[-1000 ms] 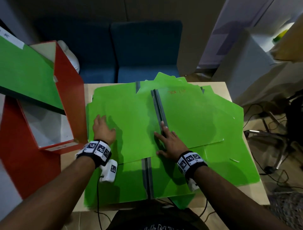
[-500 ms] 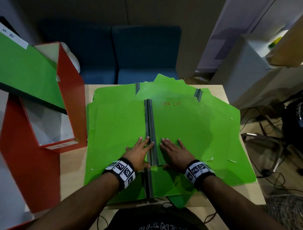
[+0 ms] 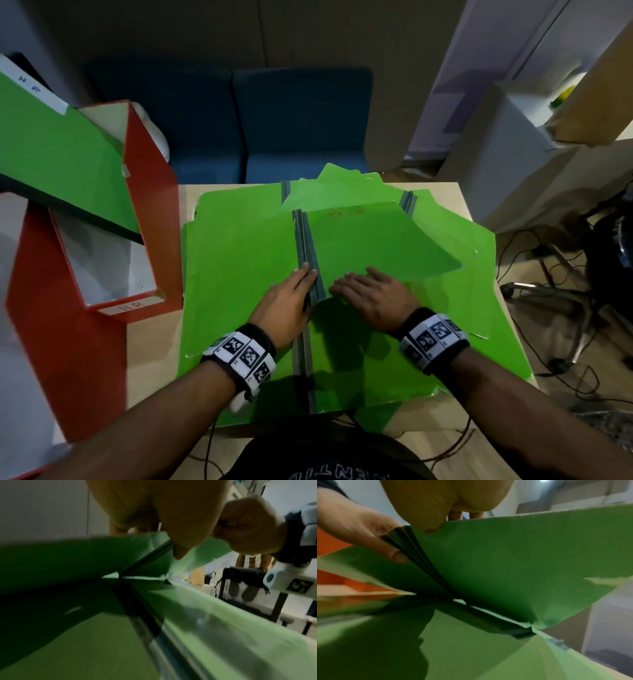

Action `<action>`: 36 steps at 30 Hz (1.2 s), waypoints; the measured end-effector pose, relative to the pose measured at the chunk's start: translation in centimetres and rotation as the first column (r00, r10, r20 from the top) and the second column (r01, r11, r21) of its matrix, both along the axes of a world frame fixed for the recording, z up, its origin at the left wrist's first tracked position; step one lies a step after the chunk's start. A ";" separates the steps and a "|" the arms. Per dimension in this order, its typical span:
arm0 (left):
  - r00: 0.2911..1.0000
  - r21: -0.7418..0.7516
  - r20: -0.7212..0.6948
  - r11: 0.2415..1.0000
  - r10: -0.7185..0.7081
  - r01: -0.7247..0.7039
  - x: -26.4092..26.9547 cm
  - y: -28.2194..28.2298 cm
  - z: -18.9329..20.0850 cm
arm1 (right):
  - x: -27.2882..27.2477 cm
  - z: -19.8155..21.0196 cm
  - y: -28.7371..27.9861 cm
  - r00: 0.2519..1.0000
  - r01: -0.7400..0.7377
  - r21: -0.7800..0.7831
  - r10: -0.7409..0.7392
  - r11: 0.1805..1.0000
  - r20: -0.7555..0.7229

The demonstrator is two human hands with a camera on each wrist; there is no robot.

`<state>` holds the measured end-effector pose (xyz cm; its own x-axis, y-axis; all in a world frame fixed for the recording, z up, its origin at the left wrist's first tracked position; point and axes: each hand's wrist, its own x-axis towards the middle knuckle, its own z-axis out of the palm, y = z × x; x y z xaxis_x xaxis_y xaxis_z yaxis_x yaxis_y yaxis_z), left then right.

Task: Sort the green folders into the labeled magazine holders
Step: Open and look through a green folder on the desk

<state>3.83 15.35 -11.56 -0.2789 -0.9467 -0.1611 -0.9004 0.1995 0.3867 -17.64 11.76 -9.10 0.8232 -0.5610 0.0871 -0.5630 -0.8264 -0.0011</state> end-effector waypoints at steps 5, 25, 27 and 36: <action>0.982 -0.393 -0.040 0.906 -0.187 0.156 1.9 -1.7 7.6 | -0.2 4.4 -1.9 0.973 0.119 -0.161 -0.082 0.980 0.217; 0.851 -0.497 -0.523 0.829 -0.052 -0.255 5.4 -6.9 20.3 | 4.9 9.1 -5.2 0.467 0.419 0.428 -0.595 0.800 0.654; 0.836 -0.499 -0.546 0.818 -0.041 -0.286 5.6 -7.0 20.0 | 5.1 7.7 -3.7 0.524 0.260 0.528 -0.577 0.809 0.627; 0.750 -0.425 -0.656 0.783 0.078 -0.454 7.1 -7.6 18.6 | -0.2 2.6 -3.3 0.488 0.281 0.678 -0.710 0.679 0.508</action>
<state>10.93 7.72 7.02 0.1425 -0.8629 0.4849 -0.5802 0.3240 0.7472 -17.89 8.43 -6.51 0.1719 -0.9815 0.0838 -0.5065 -0.1610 -0.8471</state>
